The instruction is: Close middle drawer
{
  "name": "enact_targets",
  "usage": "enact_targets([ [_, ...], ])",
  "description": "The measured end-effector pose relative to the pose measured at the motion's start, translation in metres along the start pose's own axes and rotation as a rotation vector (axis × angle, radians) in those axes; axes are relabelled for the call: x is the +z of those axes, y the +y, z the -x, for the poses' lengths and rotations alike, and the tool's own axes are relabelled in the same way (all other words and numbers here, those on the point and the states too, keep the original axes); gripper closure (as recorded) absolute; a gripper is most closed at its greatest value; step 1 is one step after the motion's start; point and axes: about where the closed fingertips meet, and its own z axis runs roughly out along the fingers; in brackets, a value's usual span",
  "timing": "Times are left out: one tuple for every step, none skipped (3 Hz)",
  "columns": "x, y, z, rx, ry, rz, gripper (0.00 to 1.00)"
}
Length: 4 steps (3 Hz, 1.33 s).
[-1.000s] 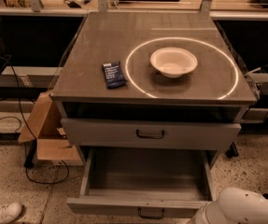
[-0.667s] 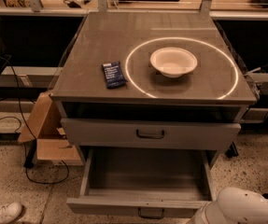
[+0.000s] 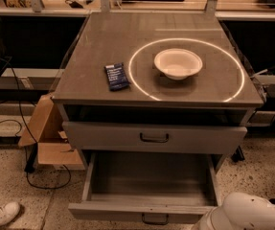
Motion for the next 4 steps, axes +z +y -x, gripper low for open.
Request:
enact_targets([
  [0.0,0.0,0.0,0.0,0.0,0.0,0.05],
  [0.0,0.0,0.0,0.0,0.0,0.0,0.0],
  [0.0001,0.0001,0.0,0.0,0.0,0.0,0.0],
  [0.0001,0.0001,0.0,0.0,0.0,0.0,0.14],
])
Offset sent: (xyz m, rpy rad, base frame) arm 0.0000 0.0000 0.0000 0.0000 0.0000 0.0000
